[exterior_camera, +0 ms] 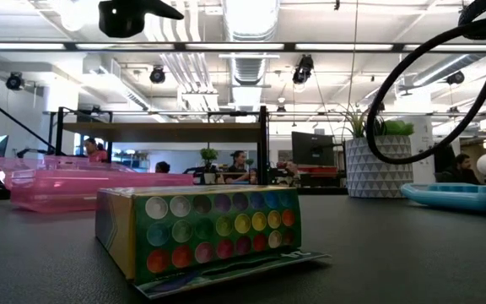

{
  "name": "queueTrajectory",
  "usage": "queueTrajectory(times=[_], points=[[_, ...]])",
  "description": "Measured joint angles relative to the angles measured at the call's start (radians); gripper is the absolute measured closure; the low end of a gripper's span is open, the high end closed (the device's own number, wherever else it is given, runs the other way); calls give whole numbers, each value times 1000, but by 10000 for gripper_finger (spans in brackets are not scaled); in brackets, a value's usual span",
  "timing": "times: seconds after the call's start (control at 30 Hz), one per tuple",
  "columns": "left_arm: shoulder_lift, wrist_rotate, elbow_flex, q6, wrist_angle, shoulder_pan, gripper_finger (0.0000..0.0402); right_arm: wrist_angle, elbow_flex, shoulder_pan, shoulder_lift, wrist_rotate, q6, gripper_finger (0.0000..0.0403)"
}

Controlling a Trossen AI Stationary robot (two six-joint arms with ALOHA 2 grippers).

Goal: Pack school essentials
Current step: Put the scissor into the pencil box

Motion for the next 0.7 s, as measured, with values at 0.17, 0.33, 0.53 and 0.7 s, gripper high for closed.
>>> queueTrajectory(times=[0.17,0.33,0.53,0.7], points=[[0,6,-1,-2,26,-2,200,1,39,0,-90,42,3,328],[0,10,-2,29,76,-8,200,-4,47,-17,-185,189,13,328],[9,12,-10,119,152,-19,201,0,49,-76,-307,484,20,330],[39,11,-10,166,186,-21,201,12,53,-161,-401,749,-31,325]])
